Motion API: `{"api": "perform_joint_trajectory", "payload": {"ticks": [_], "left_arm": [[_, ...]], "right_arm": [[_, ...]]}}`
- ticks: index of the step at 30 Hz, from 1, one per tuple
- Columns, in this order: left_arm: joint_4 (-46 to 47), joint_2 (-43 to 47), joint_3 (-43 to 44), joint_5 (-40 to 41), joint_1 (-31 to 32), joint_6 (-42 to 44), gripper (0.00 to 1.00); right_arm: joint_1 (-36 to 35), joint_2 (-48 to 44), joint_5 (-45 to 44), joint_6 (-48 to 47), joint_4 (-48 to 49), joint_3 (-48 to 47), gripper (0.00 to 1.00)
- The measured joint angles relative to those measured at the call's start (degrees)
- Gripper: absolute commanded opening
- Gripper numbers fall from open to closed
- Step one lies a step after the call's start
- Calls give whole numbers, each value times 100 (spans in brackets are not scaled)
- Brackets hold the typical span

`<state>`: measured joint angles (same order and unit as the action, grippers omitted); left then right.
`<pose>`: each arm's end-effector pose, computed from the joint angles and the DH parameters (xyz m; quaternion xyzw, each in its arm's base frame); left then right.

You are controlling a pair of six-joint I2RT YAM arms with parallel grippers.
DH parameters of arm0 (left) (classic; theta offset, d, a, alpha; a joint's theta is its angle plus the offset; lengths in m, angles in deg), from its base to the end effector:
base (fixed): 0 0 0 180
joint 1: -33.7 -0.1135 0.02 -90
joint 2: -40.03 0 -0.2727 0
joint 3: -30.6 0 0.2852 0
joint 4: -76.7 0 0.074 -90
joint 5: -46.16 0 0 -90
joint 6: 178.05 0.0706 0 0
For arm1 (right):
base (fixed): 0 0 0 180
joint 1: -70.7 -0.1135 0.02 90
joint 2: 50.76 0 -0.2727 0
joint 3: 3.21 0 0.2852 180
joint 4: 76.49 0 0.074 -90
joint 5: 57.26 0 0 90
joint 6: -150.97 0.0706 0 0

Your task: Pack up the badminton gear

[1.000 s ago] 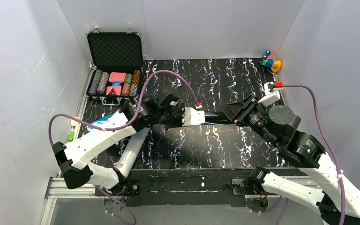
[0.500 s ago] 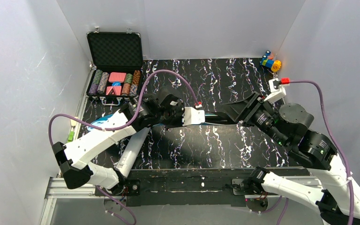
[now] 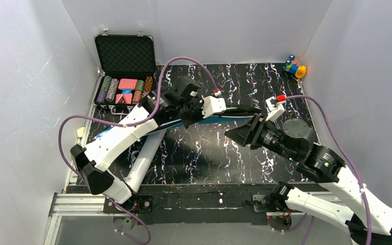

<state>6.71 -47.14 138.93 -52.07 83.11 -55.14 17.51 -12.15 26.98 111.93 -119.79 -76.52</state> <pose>0.2313 -0.2854 0.3805 0.6335 0.6864 -0.1168 0.3374 0.1159 0.1431 0.4245 0.0180 0.7577 0.4903 0.4303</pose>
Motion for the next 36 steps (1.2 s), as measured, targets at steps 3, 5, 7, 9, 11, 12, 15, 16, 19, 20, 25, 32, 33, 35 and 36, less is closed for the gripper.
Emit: {"api": "perform_joint_trajectory", "payload": {"ticks": [3, 5, 7, 9, 11, 12, 15, 16, 19, 20, 25, 32, 33, 35, 36], "left_arm": [[-144, 0, 42, -138, 4, -13, 0], [-280, 0, 151, -247, 4, 0, 0], [-433, 2, 269, -398, -4, 24, 0], [-533, 2, 319, -490, -7, 59, 0], [-566, 4, 319, -538, -7, 96, 0], [-590, 4, 321, -546, -9, 98, 0], [-715, 4, 398, -575, -11, 94, 0], [-726, 4, 404, -577, -11, 94, 0], [-739, 4, 413, -577, -11, 92, 0], [-748, 4, 413, -573, -11, 92, 0], [-809, 4, 420, -595, -7, 44, 0], [-905, 4, 546, -599, -13, -13, 0], [-909, 4, 546, -592, -17, -15, 0], [-918, 4, 546, -588, -24, -15, 0], [-922, 4, 546, -584, -24, -15, 0]], "right_arm": [[0, 302, -7, -151, 393, 260, 59], [-9, 680, -59, -474, 1051, 426, 59], [-13, 678, -131, -680, 1517, 470, 59], [-13, 728, -203, -767, 1799, 472, 58], [-15, 758, -317, -763, 2065, 570, 57], [-15, 758, -345, -758, 2103, 592, 57], [-20, 743, -503, -702, 2345, 752, 56], [-20, 743, -505, -702, 2352, 754, 56], [-20, 691, -592, -599, 2437, 863, 55], [-20, 640, -634, -564, 2485, 949, 54], [-20, 562, -813, -444, 2542, 1117, 49], [-17, 640, -1019, -374, 2697, 1141, 38], [-15, 656, -1034, -374, 2708, 1141, 36], [-13, 708, -1058, -361, 2717, 1141, 34], [-13, 730, -1062, -354, 2726, 1141, 33]]}}
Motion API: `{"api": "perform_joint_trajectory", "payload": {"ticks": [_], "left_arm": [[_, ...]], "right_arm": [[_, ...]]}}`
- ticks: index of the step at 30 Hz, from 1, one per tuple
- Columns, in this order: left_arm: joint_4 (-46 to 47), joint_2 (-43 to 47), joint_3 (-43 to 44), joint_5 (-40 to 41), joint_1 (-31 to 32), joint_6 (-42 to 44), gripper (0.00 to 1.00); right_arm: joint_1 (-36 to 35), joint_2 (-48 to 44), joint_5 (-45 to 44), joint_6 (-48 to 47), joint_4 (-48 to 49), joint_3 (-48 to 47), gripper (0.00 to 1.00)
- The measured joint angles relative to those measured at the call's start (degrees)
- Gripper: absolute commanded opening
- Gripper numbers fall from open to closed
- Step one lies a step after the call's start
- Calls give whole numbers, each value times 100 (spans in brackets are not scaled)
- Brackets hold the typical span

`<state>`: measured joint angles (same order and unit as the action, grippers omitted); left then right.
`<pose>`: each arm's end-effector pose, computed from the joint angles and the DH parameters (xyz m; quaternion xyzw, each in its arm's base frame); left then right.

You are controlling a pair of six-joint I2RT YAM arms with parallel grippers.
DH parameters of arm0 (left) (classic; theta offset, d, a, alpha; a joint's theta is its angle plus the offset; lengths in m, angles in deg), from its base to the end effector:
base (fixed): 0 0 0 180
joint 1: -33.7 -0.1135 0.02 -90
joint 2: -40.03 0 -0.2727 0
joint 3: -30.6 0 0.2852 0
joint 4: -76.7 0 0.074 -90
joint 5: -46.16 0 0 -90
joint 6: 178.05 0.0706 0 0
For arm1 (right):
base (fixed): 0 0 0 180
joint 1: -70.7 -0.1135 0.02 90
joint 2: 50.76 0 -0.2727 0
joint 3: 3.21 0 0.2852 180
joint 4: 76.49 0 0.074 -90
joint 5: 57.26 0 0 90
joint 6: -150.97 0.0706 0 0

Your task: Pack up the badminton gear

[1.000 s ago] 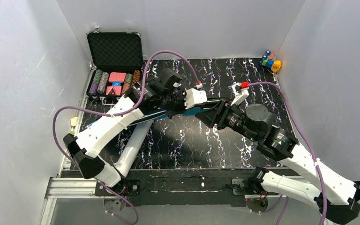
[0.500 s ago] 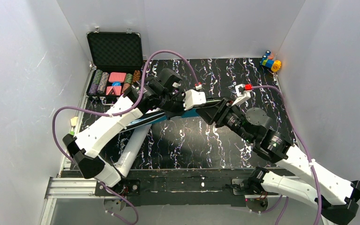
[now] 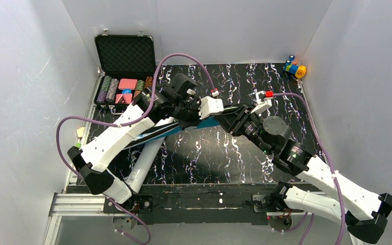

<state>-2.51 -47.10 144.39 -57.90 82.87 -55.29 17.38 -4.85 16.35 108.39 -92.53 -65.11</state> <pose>0.2145 -0.2744 0.4007 0.6459 0.6840 -0.1602 0.2988 0.1630 0.1855 0.3878 0.0646 0.7044 0.4745 0.5239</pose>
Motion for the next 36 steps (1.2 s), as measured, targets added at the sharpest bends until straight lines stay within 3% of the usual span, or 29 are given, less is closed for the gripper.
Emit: {"api": "perform_joint_trajectory", "payload": {"ticks": [6, 13, 36], "left_arm": [[-15, 2, 11, 2, 0, 0, 0], [11, 11, 22, -13, 2, -22, 0], [219, 190, -90, -101, 59, -17, 0]], "right_arm": [[0, 76, -9, 44, 24, 0, 23], [-4, 101, 4, 94, 28, 0, 1], [201, -1161, -212, 258, -793, 2, 1]]}}
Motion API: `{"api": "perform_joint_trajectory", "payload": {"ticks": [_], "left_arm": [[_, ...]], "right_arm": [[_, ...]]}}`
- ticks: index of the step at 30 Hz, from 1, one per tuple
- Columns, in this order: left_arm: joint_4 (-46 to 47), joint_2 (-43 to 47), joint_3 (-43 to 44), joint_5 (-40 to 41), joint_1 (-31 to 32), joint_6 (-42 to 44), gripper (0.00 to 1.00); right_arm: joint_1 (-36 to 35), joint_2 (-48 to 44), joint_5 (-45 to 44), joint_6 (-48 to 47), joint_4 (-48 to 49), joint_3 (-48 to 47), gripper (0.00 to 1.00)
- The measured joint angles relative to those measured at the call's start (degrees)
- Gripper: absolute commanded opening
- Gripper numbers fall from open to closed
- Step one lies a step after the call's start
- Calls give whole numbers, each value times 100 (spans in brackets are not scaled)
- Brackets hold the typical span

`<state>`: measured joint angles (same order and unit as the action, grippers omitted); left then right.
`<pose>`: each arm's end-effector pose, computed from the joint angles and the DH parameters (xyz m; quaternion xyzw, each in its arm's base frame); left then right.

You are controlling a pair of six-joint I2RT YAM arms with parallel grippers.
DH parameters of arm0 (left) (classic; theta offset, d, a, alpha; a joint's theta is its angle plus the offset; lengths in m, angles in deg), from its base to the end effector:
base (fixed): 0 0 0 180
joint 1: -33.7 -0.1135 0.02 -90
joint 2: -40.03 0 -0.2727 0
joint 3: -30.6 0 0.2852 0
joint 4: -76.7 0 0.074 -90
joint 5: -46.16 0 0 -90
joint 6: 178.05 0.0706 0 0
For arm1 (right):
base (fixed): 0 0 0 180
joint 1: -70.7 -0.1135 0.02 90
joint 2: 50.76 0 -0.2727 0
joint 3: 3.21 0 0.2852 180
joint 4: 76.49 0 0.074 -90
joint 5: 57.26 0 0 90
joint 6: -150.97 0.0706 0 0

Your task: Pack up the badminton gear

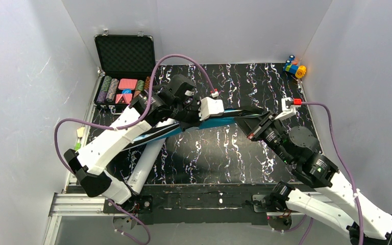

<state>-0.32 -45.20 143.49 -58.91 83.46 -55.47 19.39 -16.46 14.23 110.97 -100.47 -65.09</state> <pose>0.2073 -0.2733 0.4098 0.6463 0.6698 -0.1730 0.3220 0.1351 0.1329 0.4081 0.1095 0.6769 0.4866 0.5413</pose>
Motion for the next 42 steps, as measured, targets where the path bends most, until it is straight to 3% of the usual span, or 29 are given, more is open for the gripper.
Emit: {"api": "perform_joint_trajectory", "payload": {"ticks": [14, 34, 36, 39, 42], "left_arm": [[240, 61, -369, 105, 55, 289, 0], [170, 354, -623, 304, 7, 586, 0], [146, 354, -612, 304, 7, 601, 0], [144, 354, -608, 337, 7, 621, 0], [153, 352, -597, 544, 81, 741, 0]], "right_arm": [[52, -686, -581, -94, -1263, -275, 1], [109, -925, -1818, -39, -2830, -492, 1], [109, -925, -1810, -59, -2865, -492, 13], [109, -876, -1718, -94, -2874, -605, 39], [109, -706, -1720, -173, -2896, -929, 48]]}}
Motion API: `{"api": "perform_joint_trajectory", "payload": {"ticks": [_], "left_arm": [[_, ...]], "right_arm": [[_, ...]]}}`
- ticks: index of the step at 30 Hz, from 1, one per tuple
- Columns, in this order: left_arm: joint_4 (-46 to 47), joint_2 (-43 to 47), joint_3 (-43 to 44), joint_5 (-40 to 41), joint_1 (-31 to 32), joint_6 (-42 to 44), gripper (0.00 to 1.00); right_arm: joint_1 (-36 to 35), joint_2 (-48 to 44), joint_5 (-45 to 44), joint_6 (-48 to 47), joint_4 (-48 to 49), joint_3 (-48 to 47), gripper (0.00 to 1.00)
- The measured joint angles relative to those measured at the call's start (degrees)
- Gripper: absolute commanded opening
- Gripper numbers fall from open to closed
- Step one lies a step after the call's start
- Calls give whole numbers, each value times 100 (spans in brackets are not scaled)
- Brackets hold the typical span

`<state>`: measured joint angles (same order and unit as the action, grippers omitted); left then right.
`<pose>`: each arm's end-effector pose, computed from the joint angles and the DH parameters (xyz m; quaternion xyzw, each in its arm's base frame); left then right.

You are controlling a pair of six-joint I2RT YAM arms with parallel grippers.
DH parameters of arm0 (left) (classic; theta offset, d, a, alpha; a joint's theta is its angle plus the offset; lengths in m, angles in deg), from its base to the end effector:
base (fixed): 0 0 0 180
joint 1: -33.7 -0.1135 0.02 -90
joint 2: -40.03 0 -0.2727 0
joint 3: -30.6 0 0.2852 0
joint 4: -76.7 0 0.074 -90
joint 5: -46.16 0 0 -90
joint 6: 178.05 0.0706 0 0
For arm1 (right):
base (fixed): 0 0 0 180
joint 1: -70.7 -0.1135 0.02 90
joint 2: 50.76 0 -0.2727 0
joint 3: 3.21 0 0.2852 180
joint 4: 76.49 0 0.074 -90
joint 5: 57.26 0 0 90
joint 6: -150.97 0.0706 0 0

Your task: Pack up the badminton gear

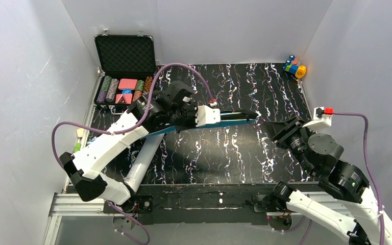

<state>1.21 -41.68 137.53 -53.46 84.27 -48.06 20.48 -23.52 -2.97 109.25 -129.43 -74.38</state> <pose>0.2008 -0.2628 0.3944 0.6860 0.6392 -0.1097 0.3299 0.1037 0.0602 0.4156 0.1868 0.7271 0.3161 0.5801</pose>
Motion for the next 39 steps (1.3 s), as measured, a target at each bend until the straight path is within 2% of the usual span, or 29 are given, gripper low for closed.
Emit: {"api": "perform_joint_trajectory", "payload": {"ticks": [7, 17, 25, 29, 30, 33, 34, 35, 36, 39], "left_arm": [[422, -404, 520, 1095, 699, 575, 0], [2356, -1838, 756, 2391, 1515, 2249, 0], [3386, -2839, -332, 2981, 1982, 2691, 1], [3281, -3554, -323, 3198, 2055, 2323, 19], [3171, -3709, -313, 3211, 2033, 2203, 27], [2837, -3976, -195, 3209, 1987, 1799, 59], [2745, -3987, -160, 3169, 1971, 1652, 73], [2673, -3987, -131, 3132, 1967, 1550, 92], [2583, -3985, -70, 3093, 1965, 1379, 98], [2341, -3974, 92, 2844, 1926, 857, 98]], "right_arm": [[0, -70, -271, 4, -389, -472, 51], [0, -1040, -684, 184, -1099, -1082, 52], [0, -1104, -748, 328, -1622, -1095, 54], [-4, -1104, -752, 415, -1733, -1071, 55], [-7, -1106, -756, 431, -1762, -1045, 55], [-20, -1106, -763, 459, -1803, -968, 57], [-26, -1106, -763, 476, -1823, -935, 58], [-31, -1106, -763, 490, -1840, -911, 60], [-44, -1106, -763, 507, -1862, -881, 63], [-55, -1086, -763, 560, -1928, -796, 69]]}}
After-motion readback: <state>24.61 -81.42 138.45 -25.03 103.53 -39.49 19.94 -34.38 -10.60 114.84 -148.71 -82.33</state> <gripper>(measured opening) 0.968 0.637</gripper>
